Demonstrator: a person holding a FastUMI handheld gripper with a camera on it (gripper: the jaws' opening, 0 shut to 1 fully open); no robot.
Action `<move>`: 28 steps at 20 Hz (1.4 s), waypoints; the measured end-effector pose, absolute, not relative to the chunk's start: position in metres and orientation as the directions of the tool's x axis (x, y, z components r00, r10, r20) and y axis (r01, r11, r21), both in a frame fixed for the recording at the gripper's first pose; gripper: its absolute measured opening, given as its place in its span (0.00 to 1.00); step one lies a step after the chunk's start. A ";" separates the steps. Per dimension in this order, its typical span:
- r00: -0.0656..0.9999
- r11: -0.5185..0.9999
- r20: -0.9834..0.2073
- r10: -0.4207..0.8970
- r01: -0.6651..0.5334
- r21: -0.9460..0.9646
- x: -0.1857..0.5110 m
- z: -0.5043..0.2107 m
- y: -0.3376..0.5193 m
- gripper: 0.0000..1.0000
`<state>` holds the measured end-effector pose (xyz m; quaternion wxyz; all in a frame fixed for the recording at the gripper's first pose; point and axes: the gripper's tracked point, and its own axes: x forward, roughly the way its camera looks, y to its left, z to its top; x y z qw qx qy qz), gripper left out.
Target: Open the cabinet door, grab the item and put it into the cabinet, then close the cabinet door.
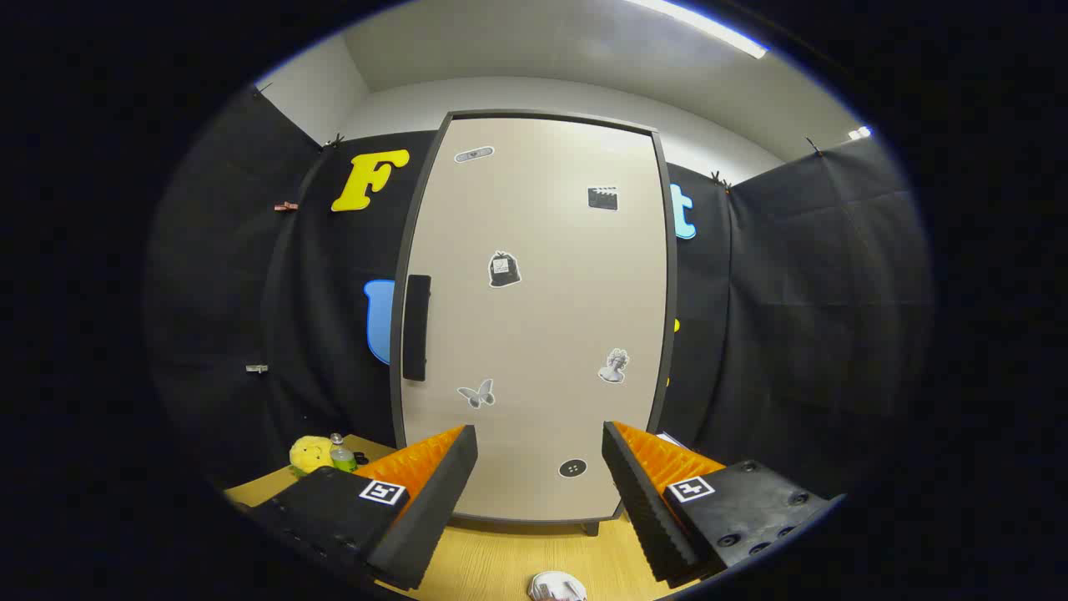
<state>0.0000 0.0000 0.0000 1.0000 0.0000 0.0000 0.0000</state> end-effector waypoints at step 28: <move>0.998 0.999 -0.017 0.054 -0.054 -0.004 0.000 0.012 0.022 0.98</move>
